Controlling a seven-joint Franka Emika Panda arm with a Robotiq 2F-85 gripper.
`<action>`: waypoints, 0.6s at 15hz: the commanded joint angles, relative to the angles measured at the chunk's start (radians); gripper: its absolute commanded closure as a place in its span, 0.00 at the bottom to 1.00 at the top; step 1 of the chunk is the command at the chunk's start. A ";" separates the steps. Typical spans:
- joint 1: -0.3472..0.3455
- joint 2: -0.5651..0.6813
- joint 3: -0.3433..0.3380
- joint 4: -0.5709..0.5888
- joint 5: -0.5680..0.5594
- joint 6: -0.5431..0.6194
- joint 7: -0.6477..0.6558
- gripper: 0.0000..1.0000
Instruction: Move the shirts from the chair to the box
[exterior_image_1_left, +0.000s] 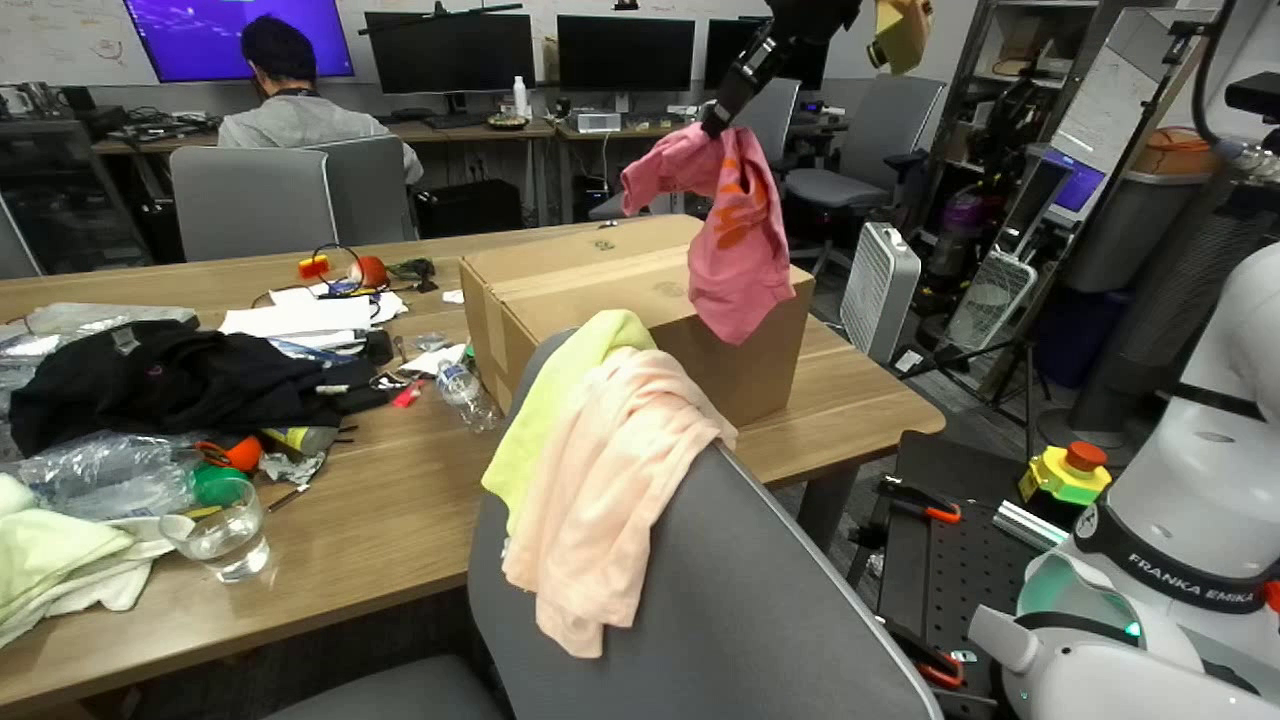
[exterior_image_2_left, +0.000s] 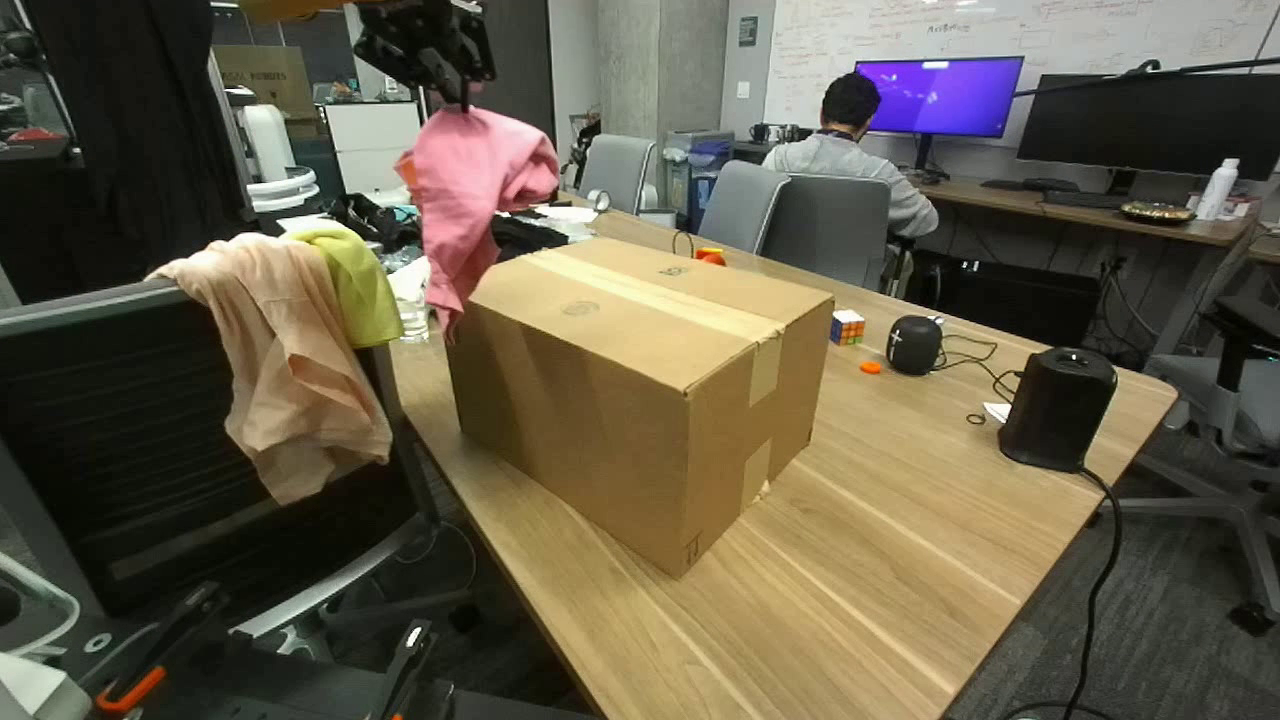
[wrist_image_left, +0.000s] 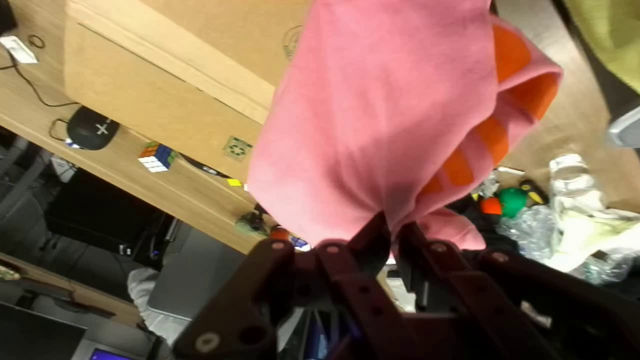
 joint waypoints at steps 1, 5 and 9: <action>-0.112 0.111 0.044 0.070 -0.133 0.081 0.119 0.96; -0.224 0.170 0.079 0.105 -0.289 0.138 0.267 0.96; -0.309 0.198 0.103 0.146 -0.404 0.143 0.435 0.96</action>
